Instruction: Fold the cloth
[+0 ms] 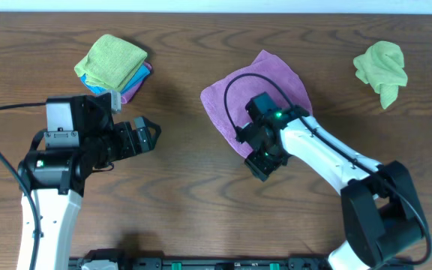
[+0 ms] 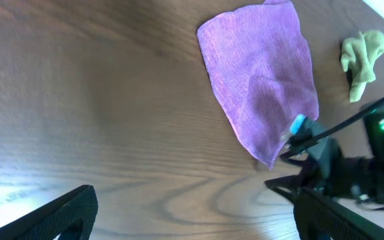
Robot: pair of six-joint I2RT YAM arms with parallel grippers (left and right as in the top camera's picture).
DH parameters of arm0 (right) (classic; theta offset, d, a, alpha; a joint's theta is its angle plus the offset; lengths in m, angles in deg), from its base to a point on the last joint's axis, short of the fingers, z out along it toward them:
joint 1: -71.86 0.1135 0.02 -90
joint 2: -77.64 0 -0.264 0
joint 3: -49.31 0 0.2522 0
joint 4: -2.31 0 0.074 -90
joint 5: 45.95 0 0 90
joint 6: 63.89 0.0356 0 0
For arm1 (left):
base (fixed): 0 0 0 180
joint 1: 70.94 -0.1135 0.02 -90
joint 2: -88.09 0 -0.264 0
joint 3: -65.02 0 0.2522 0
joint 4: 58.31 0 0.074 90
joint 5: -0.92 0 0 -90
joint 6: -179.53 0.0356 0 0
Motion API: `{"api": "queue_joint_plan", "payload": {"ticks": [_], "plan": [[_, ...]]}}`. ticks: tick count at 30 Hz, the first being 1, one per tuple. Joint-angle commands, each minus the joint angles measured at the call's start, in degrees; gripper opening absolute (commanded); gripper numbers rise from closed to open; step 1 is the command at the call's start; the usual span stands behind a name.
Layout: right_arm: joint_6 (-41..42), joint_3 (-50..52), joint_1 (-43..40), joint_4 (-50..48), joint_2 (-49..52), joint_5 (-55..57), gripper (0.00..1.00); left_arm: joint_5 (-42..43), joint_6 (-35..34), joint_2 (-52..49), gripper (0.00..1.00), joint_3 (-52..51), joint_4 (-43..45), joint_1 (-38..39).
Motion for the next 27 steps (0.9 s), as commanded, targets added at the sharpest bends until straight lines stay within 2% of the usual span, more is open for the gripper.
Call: {"api": "queue_joint_plan", "payload": {"ticks": [1, 9, 13, 16, 18, 27], "plan": [[-0.66, 0.98, 0.46, -0.68, 1.27, 1.84, 0.63, 1.44, -5.25, -1.16, 0.95, 0.96, 0.02, 0.24], [-0.24, 1.27, 0.46, -3.80, 4.17, 2.93, 0.59, 2.38, -7.26, -2.19, 0.95, 0.96, -0.02, 0.24], [-0.09, 1.29, 0.48, -5.33, 5.31, 2.91, 0.48, 2.38, -7.26, -2.19, 0.95, 0.96, -0.02, 0.24], [0.87, 1.29, 0.59, -6.62, 5.33, 2.84, 0.27, 2.38, -7.26, -2.19, 0.95, 0.96, -0.02, 0.24], [0.85, 1.27, 1.14, -6.95, 5.33, 1.68, 0.02, 2.34, -7.26, -2.19, 0.95, 0.96, -0.02, 0.24], [4.09, 1.25, 13.16, -12.44, 5.33, -9.22, 0.01, 1.66, -7.19, -2.19, 0.95, 0.96, 0.02, 0.24]]}}
